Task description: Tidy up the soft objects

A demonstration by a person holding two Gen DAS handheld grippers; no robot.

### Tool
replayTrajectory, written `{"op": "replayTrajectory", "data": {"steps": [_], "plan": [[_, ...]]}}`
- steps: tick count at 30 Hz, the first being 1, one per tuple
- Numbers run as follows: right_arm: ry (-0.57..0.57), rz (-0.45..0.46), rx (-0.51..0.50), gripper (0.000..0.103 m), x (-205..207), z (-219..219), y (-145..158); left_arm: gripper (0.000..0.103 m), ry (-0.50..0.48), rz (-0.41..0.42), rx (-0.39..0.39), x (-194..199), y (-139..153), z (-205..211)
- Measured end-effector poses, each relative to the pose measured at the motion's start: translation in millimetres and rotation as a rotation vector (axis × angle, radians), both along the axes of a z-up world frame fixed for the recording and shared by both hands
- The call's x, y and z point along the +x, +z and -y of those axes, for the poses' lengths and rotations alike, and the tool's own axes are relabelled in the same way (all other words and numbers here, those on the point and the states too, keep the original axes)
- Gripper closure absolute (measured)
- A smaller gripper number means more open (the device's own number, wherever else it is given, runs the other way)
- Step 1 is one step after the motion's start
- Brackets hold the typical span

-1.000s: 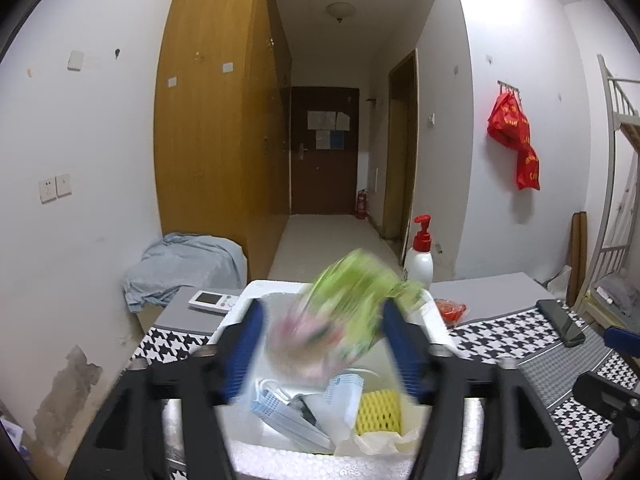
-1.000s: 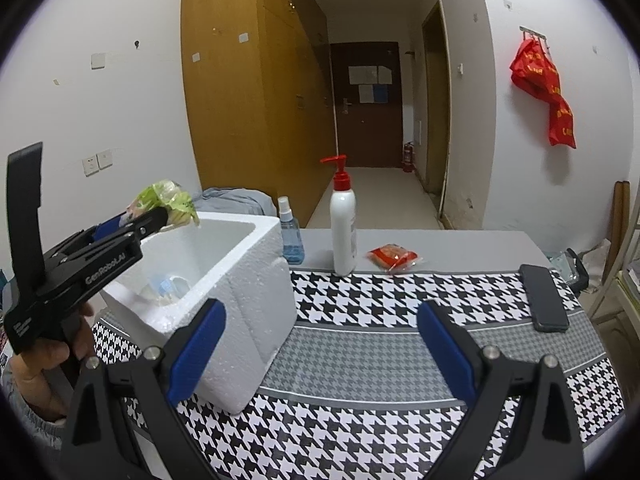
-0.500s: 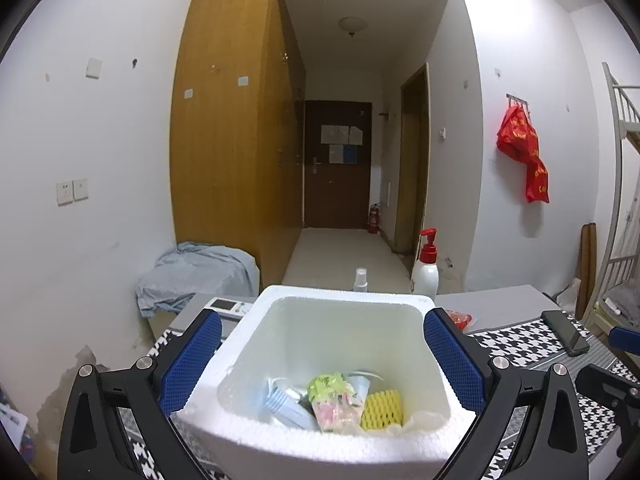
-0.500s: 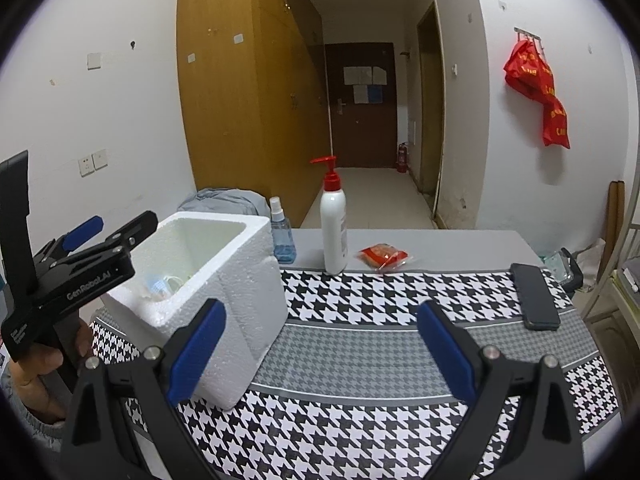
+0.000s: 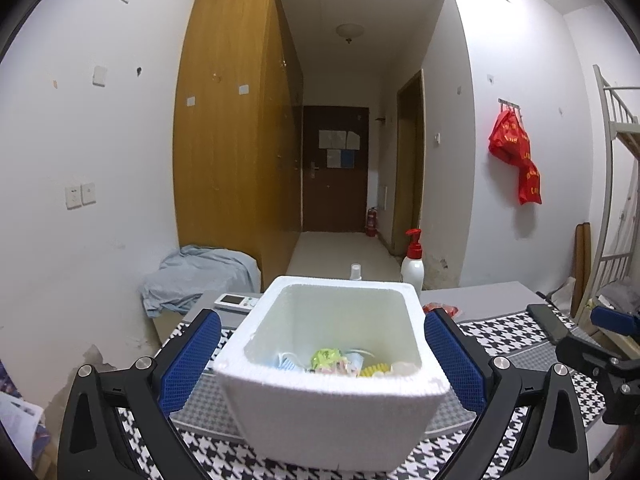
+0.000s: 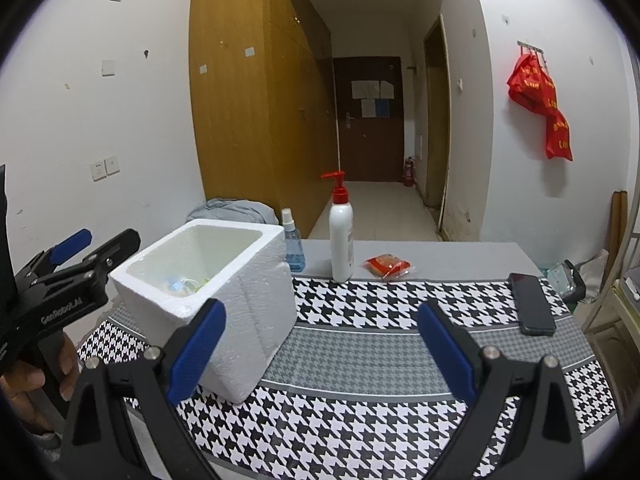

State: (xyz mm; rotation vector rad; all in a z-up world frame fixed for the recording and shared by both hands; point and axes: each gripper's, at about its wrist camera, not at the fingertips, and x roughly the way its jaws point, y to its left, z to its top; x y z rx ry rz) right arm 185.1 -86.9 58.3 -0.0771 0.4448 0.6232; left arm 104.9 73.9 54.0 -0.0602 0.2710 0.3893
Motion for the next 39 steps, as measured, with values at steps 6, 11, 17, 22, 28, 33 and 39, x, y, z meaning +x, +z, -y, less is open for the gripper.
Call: {"op": "replayTrajectory", "data": {"steps": [6, 11, 17, 22, 28, 33, 39], "plan": [[0.016, 0.027, 0.005, 0.005, -17.5, 7.7, 4.9, 0.001, -0.013, 0.015, 0.016, -21.8, 3.3, 11.5], [0.029, 0.061, 0.021, 0.005, -34.8, 14.3, 9.4, 0.001, -0.016, 0.02, 0.017, -35.3, 5.8, 18.2], [0.037, 0.076, 0.032, 0.005, -53.8, 22.7, 8.8, 0.001, -0.021, 0.033, 0.018, -56.5, 7.4, 25.8], [0.041, 0.094, 0.046, 0.005, -69.0, 27.0, 8.4, 0.001, -0.038, 0.037, 0.029, -71.1, 6.2, 35.8], [0.055, 0.115, 0.058, 0.005, -88.0, 31.0, 2.6, 0.001, -0.052, 0.05, 0.034, -90.0, -1.8, 44.0], [0.06, 0.136, 0.066, 0.005, -101.6, 35.7, -1.7, 0.001, -0.04, 0.053, 0.048, -103.5, -14.6, 47.7], [0.026, 0.166, 0.067, 0.004, -116.1, 38.0, -10.5, 0.001, -0.055, 0.068, 0.032, -113.7, -25.2, 49.3]]}}
